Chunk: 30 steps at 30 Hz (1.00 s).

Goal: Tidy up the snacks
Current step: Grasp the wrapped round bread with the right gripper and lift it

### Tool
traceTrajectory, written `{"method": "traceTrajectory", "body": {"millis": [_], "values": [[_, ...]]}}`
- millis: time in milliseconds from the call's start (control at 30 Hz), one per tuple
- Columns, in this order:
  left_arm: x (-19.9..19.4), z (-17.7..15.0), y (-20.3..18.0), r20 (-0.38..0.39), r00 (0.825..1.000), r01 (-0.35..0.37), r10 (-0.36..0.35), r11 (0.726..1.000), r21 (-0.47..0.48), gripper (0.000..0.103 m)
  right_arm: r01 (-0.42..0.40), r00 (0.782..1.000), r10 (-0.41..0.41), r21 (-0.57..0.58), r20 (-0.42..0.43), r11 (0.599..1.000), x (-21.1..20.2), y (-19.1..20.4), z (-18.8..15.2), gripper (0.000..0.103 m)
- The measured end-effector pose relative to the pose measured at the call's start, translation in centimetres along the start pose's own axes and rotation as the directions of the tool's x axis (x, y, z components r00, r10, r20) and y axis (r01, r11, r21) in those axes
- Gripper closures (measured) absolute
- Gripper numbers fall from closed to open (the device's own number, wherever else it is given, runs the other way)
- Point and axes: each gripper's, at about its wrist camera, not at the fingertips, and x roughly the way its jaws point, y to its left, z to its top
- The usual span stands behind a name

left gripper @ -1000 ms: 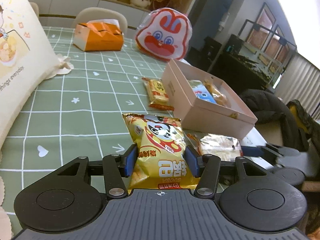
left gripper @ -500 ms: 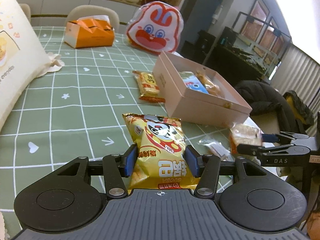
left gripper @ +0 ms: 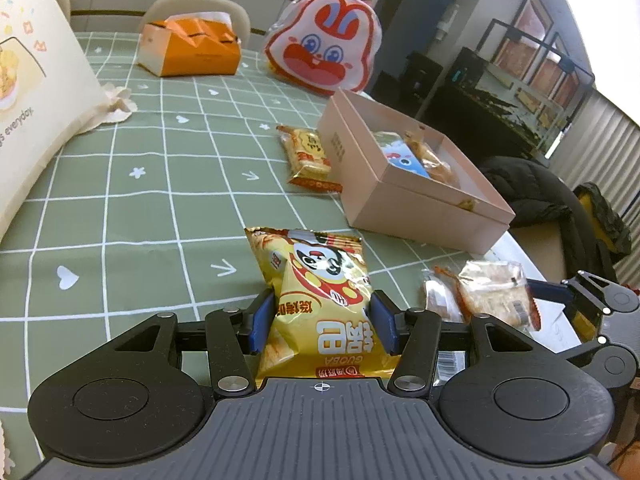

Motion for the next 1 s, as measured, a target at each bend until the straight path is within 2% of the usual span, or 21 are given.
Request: {"method": "traceTrajectory", "body": {"millis": [167, 267, 467, 667, 833, 1000], "values": [[0.0, 0.0, 0.0, -0.005, 1.0, 0.007, -0.007, 1.0, -0.003, 0.045, 0.024, 0.999, -0.024, 0.001, -0.048, 1.0, 0.0, -1.2, -0.6, 0.015], [0.0, 0.0, -0.2, -0.01, 1.0, 0.012, -0.012, 1.0, 0.001, 0.045, 0.036, 0.998, -0.034, 0.042, -0.061, 0.998, -0.3, -2.5, -1.0, 0.015], [0.1, -0.1, -0.3, -0.018, 1.0, 0.016, -0.016, 1.0, 0.005, 0.045, 0.031, 1.0, -0.031, 0.204, -0.003, 0.979, -1.2, -3.9, -0.5, 0.015], [0.2, -0.1, -0.3, -0.019, 1.0, 0.015, -0.015, 1.0, 0.006, 0.045, 0.026, 0.998, -0.035, 0.151, 0.051, 0.988, -0.9, -1.8, 1.0, 0.015], [0.1, -0.1, -0.3, -0.02, 1.0, 0.015, -0.015, 1.0, 0.004, 0.045, 0.039, 0.999, -0.04, 0.174, -0.001, 0.984, 1.3, -1.7, 1.3, 0.015], [0.2, -0.2, -0.4, -0.025, 1.0, 0.015, -0.015, 1.0, 0.012, 0.045, 0.073, 0.997, -0.067, 0.204, -0.038, 0.976, 1.2, -3.7, 0.3, 0.015]]}}
